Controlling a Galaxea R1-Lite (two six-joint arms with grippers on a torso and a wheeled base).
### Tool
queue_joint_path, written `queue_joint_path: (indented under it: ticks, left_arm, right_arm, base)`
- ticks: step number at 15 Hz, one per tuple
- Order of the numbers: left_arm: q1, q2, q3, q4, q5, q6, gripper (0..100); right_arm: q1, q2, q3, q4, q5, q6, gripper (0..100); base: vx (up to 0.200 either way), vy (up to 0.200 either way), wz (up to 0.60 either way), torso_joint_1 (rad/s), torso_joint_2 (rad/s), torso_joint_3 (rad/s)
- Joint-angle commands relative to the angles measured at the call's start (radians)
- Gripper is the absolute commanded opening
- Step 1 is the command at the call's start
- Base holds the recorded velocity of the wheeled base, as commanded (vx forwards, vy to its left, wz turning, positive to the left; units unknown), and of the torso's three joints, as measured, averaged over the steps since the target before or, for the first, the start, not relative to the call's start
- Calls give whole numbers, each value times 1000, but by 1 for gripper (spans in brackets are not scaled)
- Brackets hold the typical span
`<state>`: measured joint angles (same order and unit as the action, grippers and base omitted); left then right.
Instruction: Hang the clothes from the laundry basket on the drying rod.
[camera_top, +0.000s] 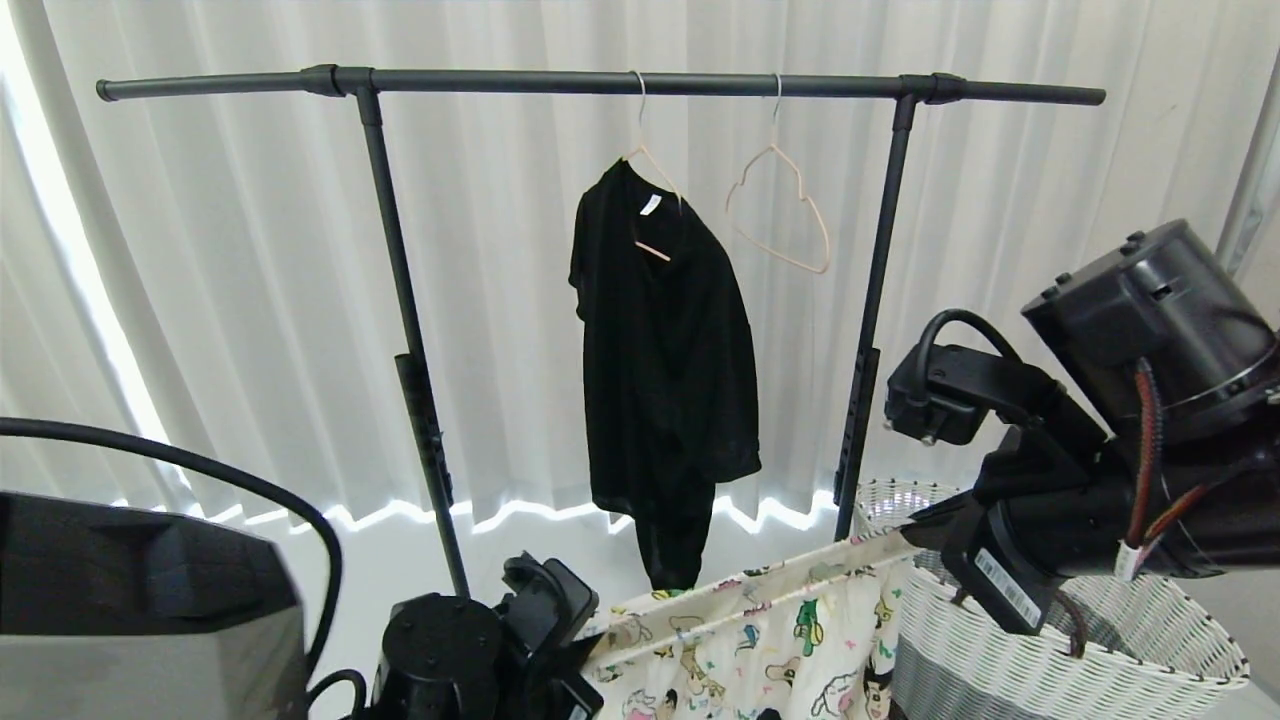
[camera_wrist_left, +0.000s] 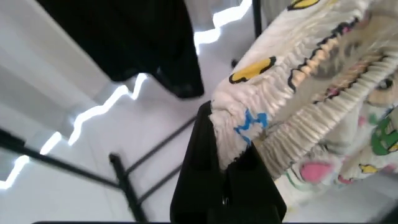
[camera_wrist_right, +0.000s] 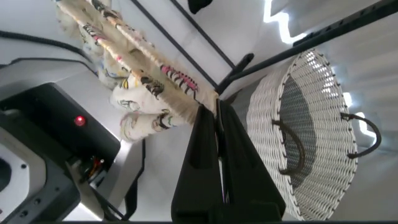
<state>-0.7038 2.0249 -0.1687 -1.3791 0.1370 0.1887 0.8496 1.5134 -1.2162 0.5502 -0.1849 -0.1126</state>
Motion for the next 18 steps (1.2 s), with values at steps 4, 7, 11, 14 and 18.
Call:
queue_joint_path:
  ticks: [4,7,11,14,18]
  left_arm:
    - [29,-551,-692,1224,-137,-100,0]
    - [30,-560,-1100,1615,-206,-163,0]
    - [24,-557,-1316,1770,-205,-163,0]
    - [-3,-612,-1342,1839,-205,-160,0]
    - [-39,-669,-1255,1885,-194,-117,0]
  right_arm:
    - [17,-56,-19,-1,-1,-1,0]
    - [9,-93,-132,50,-2,-2,0]
    - [-12,-55,-413,178,-2,-9,0]
    - [-10,-38,-526,226,-2,-13,0]
    - [-4,-64,-580,309,1,-13,0]
  base:
    - [0,0,0,0,0,0]
    - [0,0,0,0,0,0]
    - [0,0,0,0,0,0]
    - [0,0,0,0,0,0]
    - [0,0,0,0,0,0]
